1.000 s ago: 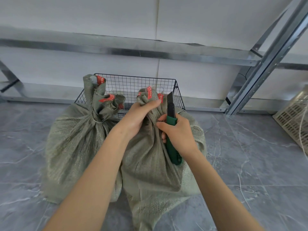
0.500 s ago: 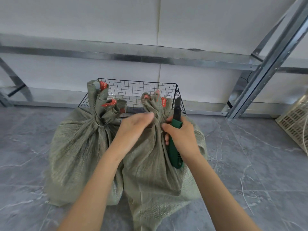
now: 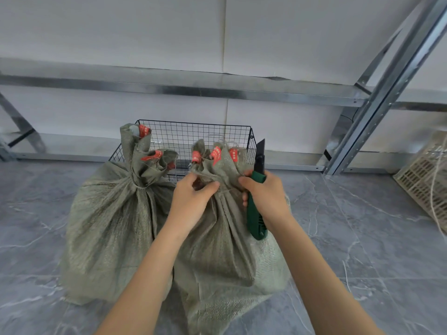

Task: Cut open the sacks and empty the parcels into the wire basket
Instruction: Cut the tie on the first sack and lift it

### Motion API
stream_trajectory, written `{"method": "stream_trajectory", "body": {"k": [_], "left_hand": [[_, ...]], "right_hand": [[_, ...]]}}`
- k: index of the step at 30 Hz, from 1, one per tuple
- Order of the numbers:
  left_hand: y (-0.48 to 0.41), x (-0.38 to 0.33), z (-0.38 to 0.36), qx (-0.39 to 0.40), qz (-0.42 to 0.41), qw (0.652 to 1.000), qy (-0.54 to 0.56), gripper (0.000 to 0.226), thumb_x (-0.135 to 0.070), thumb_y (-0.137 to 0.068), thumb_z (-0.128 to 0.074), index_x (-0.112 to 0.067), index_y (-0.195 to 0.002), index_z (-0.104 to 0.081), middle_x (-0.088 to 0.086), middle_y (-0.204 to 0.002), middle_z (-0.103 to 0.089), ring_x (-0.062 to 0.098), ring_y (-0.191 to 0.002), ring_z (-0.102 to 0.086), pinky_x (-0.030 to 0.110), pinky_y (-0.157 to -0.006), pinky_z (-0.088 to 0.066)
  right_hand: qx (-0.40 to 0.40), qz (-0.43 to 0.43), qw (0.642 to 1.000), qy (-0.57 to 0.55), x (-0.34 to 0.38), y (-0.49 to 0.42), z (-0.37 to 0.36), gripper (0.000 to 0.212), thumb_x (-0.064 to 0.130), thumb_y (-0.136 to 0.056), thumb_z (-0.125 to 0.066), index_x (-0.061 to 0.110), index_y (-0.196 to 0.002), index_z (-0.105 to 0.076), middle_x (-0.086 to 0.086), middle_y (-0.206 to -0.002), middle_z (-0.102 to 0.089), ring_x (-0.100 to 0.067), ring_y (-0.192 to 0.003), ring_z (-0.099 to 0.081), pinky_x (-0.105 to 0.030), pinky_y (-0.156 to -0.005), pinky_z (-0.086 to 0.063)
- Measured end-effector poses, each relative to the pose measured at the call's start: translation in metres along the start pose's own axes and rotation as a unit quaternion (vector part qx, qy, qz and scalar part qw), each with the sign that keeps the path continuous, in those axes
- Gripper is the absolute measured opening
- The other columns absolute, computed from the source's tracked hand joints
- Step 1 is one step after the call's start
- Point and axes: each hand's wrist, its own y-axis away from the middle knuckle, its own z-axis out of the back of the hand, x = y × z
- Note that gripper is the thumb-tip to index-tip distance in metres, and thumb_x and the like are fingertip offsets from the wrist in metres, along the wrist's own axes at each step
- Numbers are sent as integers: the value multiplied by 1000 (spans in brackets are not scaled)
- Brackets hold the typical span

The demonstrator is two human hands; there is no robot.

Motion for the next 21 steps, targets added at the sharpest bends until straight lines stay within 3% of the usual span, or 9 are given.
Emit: {"method": "stream_trajectory", "body": {"k": [5,8,12,14,16,21], "left_hand": [[-1,-5,2,-17,-6,1000,18,5,-16,-88,-65,-13,-91,-67,-13,-69,-62,-10,-65,-57,4,-62,-39],[-1,-8,-2,-26,-35,999,-9,13,-14,-93,-58,-2,-89,-64,1,-56,-50,2,-54,-48,9,-58,-35],[-4,-12,-12,-63,-40,997,9,18,-13,-95,-54,0,-85,-62,7,-60,-48,10,-56,-41,14,-58,-33],[-7,-15,-16,-75,-29,996,32,20,-13,-95,-54,-7,-76,-60,2,-55,-47,7,-60,-45,18,-60,-36],[-11,-18,-19,-83,-18,995,54,20,-13,-94,-54,-17,-76,-60,-5,-68,-58,12,-71,-54,26,-67,-41],[-21,-41,-24,-55,-14,994,98,18,-10,-94,-53,-21,-83,-61,-1,-87,-67,16,-88,-63,35,-84,-48]], "right_hand": [[-15,61,997,45,13,-2,8,7,8,-90,-61,11,-86,-56,-1,-68,-51,-17,-50,-47,-24,-47,-45],[-10,71,997,20,24,1,12,9,6,-91,-58,12,-86,-54,-3,-64,-51,-17,-53,-47,-27,-48,-46],[36,68,997,2,37,8,21,15,8,-93,-57,14,-82,-50,3,-46,-49,-18,-42,-44,-31,-52,-41],[62,55,997,-11,42,11,26,13,9,-93,-58,13,-83,-50,-1,-45,-47,-19,-40,-41,-30,-50,-39],[85,33,995,-49,46,14,30,12,8,-92,-58,12,-85,-50,-3,-44,-45,-19,-39,-39,-29,-47,-38],[131,-4,975,-181,57,17,31,17,-1,-90,-55,10,-79,-48,0,-51,-40,-13,-35,-36,-22,-39,-35]]}}
